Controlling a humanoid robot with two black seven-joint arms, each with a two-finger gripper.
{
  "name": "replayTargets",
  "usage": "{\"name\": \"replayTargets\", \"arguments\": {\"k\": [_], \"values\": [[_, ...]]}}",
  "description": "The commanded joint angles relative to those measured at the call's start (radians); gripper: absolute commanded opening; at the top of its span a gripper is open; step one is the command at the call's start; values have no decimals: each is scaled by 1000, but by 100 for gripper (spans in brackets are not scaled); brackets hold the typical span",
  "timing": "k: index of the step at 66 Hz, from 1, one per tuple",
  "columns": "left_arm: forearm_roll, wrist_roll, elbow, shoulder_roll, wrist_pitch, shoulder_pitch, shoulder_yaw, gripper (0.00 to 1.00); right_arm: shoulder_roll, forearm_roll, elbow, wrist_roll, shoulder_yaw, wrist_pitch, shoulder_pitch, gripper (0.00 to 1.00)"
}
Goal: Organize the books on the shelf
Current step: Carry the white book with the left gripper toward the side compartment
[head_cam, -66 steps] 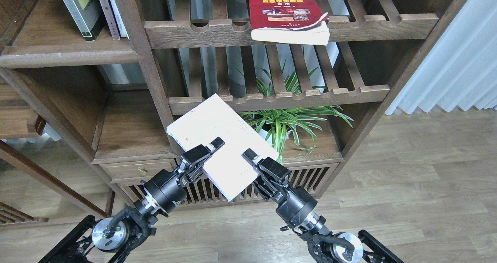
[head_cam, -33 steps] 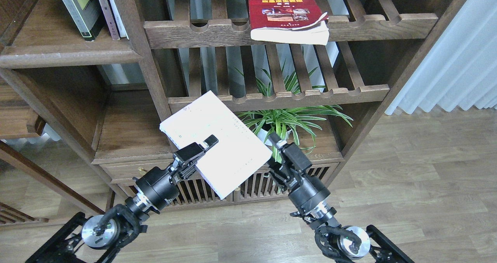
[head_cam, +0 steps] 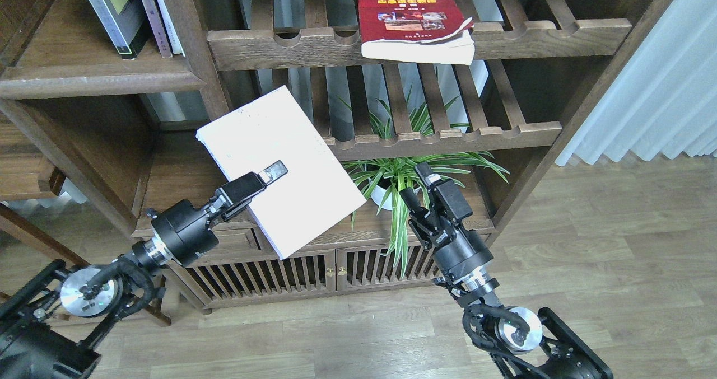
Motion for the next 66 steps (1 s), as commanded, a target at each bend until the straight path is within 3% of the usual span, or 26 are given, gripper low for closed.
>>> {"name": "replayTargets", "arguments": {"k": [1, 47, 66], "values": [[28, 0, -6, 62, 0, -5, 0, 10, 0, 0, 0, 0, -5, -13, 8, 96], [45, -9, -13, 435, 0, -29, -95, 14, 0, -9, -6, 0, -10, -39, 60, 96], [25, -15, -9, 539, 0, -25, -135, 10, 0, -9, -6, 0, -12, -43, 67, 96]]}}
